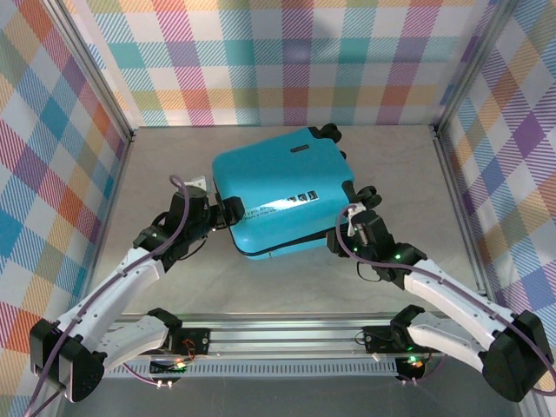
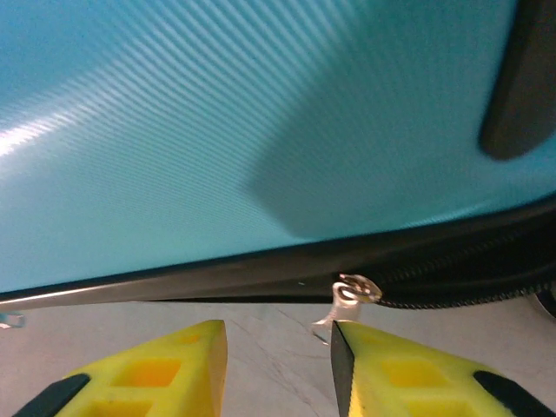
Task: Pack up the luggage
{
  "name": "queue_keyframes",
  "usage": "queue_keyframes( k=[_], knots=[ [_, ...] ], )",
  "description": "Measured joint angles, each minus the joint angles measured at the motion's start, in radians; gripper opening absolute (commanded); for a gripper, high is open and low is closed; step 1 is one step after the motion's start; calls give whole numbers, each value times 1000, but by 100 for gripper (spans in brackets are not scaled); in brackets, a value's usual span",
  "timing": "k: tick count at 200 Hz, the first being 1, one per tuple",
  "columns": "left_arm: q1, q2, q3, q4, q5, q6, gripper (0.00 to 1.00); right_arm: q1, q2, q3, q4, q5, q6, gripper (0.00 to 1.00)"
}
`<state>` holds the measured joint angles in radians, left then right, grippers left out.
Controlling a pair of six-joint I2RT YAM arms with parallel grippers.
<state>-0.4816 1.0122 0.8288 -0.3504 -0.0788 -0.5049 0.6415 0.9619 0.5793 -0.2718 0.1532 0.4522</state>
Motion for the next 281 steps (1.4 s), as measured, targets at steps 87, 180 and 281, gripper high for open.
queue_keyframes(
  k=[87, 180, 281],
  knots=[
    [0, 43, 19, 24, 11, 4, 93, 6, 37, -48, 48, 47, 39, 24],
    [0, 44, 19, 32, 11, 4, 93, 10, 124, -48, 93, 87, 82, 41],
    [0, 47, 19, 35, 26, 8, 93, 9, 25, -31, -6, 85, 96, 16]
  ],
)
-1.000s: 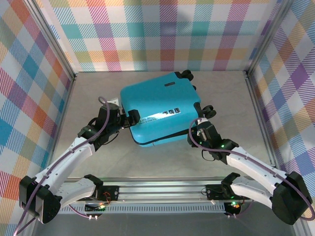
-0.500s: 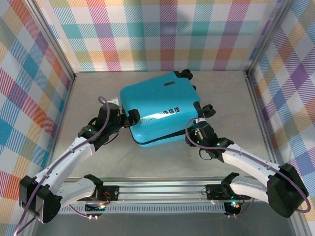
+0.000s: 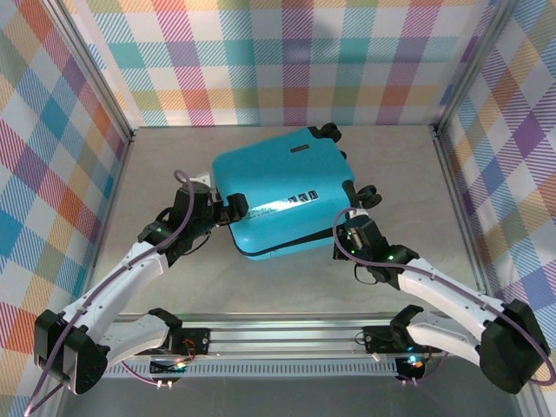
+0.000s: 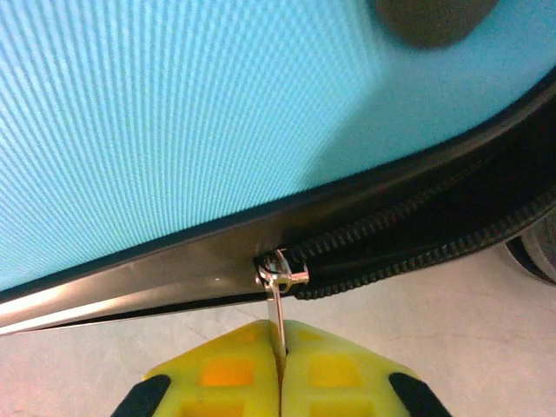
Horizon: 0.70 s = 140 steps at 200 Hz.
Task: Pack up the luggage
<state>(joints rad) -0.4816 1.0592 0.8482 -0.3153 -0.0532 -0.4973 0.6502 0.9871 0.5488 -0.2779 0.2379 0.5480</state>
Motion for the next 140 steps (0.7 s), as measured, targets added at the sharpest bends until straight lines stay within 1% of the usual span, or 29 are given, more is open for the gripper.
queue_keyframes(
  k=[7, 28, 69, 89, 140],
  knots=[
    [0, 0, 0, 0, 2, 0, 93, -6, -22, 9, -35, 3, -8, 19],
    [0, 0, 0, -1, 3, 1, 93, -23, -97, 31, -95, 20, -10, 19],
    [0, 0, 0, -2, 3, 8, 93, -29, -180, 50, -137, 63, -10, 25],
    [0, 0, 0, -1, 3, 9, 93, -29, -161, 53, -154, 61, -13, 25],
    [0, 2, 0, 1, 3, 15, 93, -29, -48, 54, -147, 17, -41, 26]
  ],
)
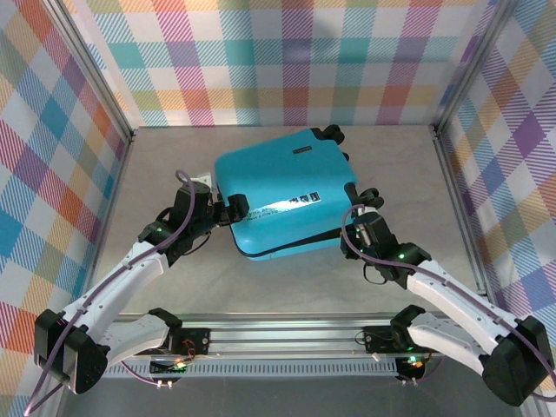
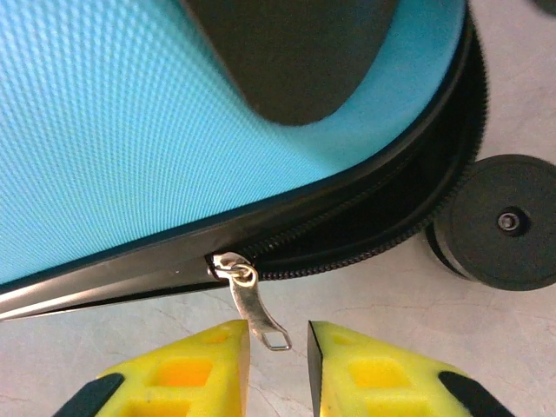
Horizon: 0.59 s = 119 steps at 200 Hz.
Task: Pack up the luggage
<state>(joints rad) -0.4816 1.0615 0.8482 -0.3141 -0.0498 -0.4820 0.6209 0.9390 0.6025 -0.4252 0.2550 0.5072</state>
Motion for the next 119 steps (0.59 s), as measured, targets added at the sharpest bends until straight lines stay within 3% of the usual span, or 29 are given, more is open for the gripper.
queue_keyframes(
  k=[73, 119],
  knots=[
    [0, 11, 6, 3, 4, 0, 93, 0, 82, 0, 57, -9, -26, 33],
    [0, 11, 8, 3, 4, 0, 93, 0, 117, 0, 105, -2, -27, 20]
  ],
)
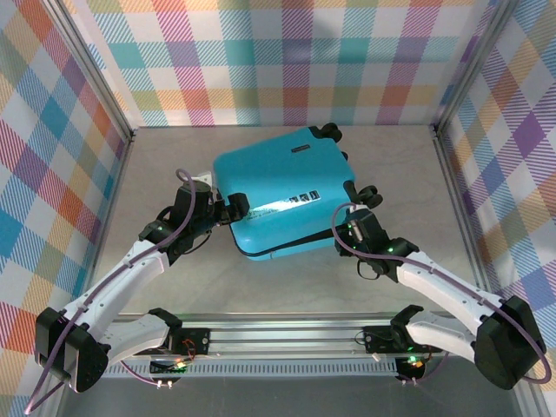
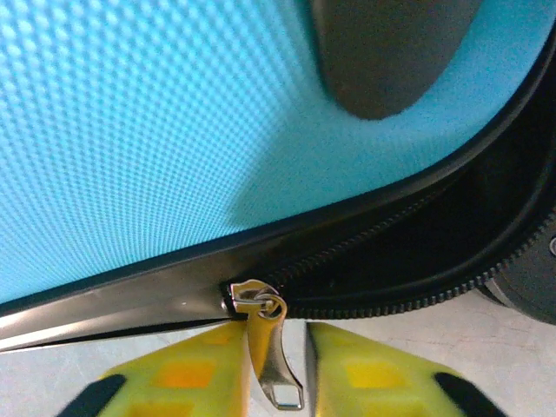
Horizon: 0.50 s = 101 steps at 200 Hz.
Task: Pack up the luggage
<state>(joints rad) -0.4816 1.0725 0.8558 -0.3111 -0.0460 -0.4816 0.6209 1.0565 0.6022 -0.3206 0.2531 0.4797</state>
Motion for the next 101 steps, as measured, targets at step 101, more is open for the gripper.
queue_keyframes(
  k=[101],
  knots=[
    [0, 0, 6, -9, 0, 4, 93, 0, 21, -21, 40, -4, -1, 25]
  ],
)
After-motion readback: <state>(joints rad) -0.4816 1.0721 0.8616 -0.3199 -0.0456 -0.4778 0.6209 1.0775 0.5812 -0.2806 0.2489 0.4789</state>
